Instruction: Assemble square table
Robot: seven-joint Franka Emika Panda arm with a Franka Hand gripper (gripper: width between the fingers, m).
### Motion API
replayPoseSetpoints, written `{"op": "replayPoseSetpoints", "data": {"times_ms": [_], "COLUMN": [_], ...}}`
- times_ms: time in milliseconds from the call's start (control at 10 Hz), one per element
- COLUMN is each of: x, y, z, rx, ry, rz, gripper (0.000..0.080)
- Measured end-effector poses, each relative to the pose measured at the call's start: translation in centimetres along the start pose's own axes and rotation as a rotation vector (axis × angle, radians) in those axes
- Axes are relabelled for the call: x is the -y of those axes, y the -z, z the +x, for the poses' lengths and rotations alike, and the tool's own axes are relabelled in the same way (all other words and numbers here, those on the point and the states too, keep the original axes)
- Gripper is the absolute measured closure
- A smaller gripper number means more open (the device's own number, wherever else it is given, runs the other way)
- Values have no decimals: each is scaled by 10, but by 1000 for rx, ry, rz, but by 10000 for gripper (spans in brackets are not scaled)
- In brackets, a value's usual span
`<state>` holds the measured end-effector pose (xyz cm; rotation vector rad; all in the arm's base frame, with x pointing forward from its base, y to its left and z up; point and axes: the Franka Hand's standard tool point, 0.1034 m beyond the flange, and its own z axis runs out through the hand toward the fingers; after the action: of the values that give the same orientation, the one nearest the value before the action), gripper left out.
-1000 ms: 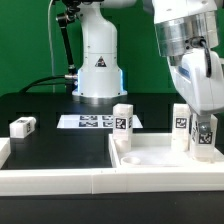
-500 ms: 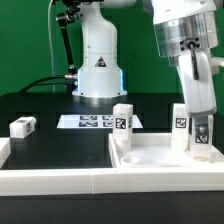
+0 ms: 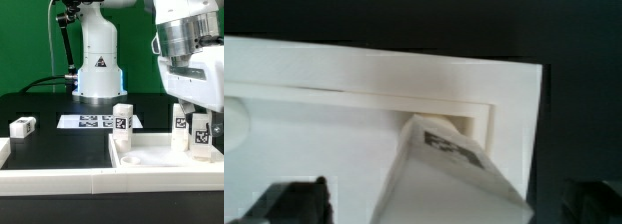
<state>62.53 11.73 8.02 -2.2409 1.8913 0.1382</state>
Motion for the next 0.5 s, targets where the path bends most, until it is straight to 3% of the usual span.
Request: {"op": "replayPoseSetpoints", "data": {"times_ms": [200,400,500], "x": [0,-5,-4], "y": [0,1,2], "z": [0,-2,-1], "rx": [0,3,-6], "ry": [154,400,502], "rz": [0,-64,-76], "gripper": [151,151,151]}}
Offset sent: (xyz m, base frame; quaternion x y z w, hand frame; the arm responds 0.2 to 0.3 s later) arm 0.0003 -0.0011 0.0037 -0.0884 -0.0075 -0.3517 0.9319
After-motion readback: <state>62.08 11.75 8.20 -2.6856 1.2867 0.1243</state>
